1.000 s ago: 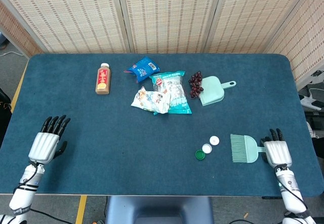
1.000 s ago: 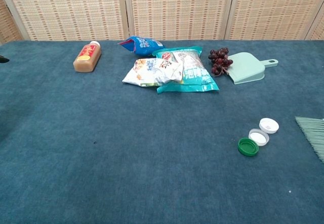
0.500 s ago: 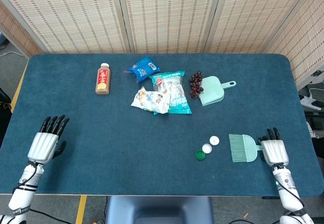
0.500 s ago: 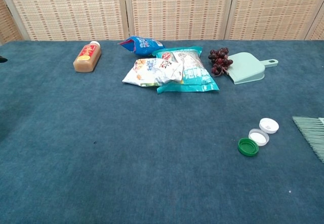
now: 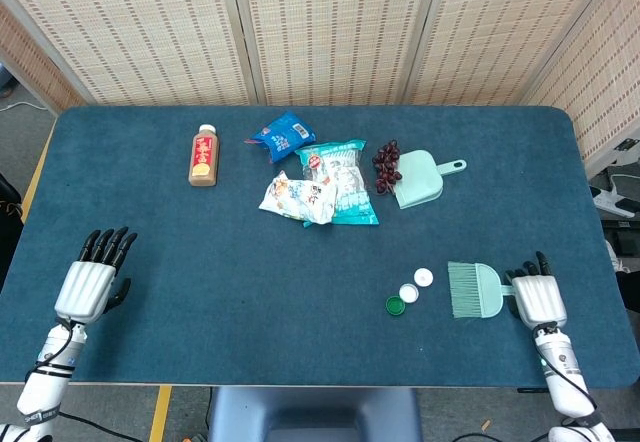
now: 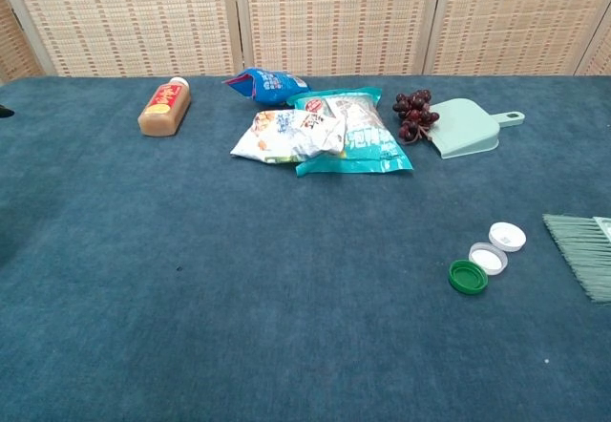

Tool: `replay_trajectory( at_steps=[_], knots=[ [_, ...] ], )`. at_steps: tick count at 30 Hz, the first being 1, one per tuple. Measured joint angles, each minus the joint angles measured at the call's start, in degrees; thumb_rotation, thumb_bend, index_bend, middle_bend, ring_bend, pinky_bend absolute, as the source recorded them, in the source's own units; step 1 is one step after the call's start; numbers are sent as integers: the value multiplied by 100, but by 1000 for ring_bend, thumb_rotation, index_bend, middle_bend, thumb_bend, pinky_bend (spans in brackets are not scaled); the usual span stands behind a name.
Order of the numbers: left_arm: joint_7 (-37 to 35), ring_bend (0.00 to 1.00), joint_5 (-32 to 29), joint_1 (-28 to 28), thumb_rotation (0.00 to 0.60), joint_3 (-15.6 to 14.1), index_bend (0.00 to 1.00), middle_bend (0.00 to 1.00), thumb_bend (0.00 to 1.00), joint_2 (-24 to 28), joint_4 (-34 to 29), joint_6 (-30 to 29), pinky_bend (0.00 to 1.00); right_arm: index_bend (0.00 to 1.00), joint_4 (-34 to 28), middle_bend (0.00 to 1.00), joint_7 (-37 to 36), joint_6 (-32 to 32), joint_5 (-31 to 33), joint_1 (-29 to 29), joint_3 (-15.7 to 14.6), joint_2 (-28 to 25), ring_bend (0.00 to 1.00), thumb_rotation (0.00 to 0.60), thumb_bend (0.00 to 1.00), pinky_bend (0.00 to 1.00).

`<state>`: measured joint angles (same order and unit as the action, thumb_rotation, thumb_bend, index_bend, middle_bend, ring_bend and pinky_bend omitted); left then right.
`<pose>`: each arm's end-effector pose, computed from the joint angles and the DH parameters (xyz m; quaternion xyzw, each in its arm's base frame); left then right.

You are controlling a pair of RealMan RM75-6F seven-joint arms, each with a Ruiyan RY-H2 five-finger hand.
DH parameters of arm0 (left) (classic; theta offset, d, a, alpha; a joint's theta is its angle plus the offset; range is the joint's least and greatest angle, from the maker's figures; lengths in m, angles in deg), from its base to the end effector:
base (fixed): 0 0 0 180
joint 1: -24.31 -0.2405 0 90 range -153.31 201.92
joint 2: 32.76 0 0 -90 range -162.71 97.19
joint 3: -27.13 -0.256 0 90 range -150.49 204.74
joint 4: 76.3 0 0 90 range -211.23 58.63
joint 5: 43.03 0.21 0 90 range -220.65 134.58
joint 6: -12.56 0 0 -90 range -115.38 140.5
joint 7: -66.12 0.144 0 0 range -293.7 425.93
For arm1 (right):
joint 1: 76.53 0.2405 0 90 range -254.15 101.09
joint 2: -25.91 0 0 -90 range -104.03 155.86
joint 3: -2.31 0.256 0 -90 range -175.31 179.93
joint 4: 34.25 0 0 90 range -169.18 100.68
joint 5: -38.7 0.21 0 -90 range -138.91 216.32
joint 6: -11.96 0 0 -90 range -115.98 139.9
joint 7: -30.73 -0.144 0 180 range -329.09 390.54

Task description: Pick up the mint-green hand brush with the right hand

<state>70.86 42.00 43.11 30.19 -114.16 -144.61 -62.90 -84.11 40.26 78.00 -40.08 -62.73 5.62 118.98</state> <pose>-0.3174 0.2672 0.0800 -0.6860 -0.3018 -0.3453 0.5649 -0.3923 -0.2403 0.0358 0.6800 -0.3464 0.1947 0.6162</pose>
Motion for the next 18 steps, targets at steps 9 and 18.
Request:
replay_trajectory(
  at_steps=[9,18],
  knots=[
    [56,0,-16,-8,600,6,0,0,454,6,-61,-10,53,989,570,841,-285,333,-123,14,59,360,533,600,503,167],
    [0,0,-1,-14,600,-1,0,0,454,2,-1,-20,53,1000,823,903,-710,648,-426,63,3,313,626,600,544,177]
  ],
)
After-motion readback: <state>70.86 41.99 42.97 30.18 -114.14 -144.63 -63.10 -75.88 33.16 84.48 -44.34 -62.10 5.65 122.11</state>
